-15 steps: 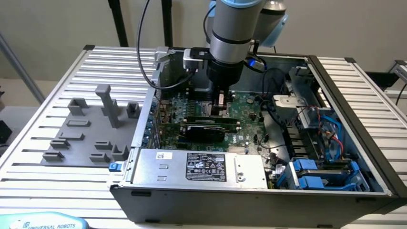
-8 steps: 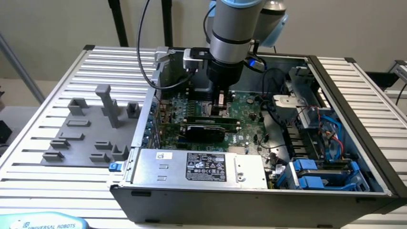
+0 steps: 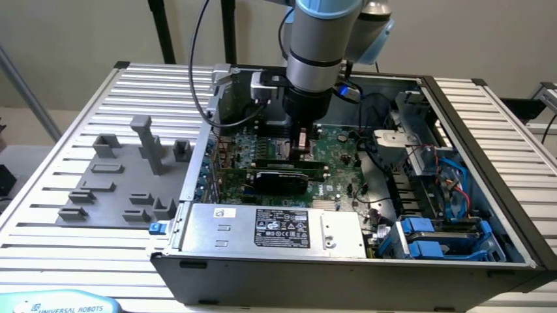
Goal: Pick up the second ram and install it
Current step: 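Press down the second ram until it locks into place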
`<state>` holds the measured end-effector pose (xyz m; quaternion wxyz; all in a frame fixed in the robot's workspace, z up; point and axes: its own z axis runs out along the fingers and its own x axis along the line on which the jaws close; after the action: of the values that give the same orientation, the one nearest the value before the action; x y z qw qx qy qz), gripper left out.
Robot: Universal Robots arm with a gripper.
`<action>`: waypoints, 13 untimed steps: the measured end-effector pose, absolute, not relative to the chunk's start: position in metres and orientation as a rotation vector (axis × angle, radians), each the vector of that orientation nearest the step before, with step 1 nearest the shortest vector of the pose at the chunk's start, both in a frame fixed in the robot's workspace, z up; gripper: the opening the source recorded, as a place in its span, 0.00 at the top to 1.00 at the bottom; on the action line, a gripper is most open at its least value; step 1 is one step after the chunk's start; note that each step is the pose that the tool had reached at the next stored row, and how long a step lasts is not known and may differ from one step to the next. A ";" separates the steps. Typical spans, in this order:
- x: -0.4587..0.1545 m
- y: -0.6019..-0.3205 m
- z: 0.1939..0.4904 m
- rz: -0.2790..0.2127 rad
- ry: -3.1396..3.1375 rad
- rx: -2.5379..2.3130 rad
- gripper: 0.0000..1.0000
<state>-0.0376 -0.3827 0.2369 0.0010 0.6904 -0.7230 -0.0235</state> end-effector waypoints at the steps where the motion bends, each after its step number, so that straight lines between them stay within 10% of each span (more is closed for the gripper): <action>1: -0.038 -0.383 0.235 -0.073 -2.271 2.168 0.89; 13: -0.038 -0.383 0.227 -0.065 -2.275 2.173 0.89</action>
<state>-0.0378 -0.3825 0.2274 -0.0024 0.6905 -0.7230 -0.0206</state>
